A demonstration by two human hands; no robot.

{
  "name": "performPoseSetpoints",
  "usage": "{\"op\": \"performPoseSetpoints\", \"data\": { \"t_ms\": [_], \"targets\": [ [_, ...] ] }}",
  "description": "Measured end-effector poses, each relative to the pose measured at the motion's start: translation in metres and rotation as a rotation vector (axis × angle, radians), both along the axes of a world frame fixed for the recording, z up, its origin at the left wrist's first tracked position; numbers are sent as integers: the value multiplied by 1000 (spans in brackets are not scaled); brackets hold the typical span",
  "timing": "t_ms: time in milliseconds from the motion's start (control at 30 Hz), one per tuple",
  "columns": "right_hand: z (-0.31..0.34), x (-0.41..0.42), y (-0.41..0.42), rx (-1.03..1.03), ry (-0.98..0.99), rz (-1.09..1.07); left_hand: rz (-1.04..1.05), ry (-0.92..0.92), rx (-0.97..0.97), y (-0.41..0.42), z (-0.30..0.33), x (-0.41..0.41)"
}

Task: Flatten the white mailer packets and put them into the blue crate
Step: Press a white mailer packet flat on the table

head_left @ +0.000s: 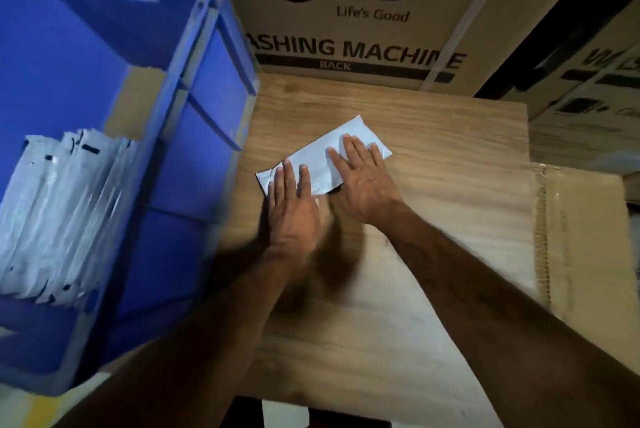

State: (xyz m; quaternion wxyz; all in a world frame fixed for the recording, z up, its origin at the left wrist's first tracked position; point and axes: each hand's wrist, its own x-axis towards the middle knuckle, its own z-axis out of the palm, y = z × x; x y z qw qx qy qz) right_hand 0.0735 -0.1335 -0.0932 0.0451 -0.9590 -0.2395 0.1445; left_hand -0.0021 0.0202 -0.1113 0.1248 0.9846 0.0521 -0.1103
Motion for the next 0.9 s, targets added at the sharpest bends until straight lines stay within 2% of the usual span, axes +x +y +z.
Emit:
{"op": "performPoseSetpoints", "data": {
  "t_ms": [100,233,300,433,567,700,900],
  "targets": [
    [5,-18,-4,15,-42,-38,-146,-101,9,16,-1,-8],
    [15,-86,-31,167,-110,-128,-433,-226,15,31,8,-62],
    [14,-143,-47,165,-106,-127,-536,-211,20,35,10,-99],
    [-5,-247,-60,103,24,-157,-681,-112,23,41,-4,-170],
    [-13,-286,-57,153,87,-211,-644,-116,-1,33,-3,-203],
    [0,-284,-45,277,42,-331,-555,-129,15,22,4,-189],
    [-23,-278,-24,223,33,-353,-449,30,100,16,-15,-173]
  ]
}}
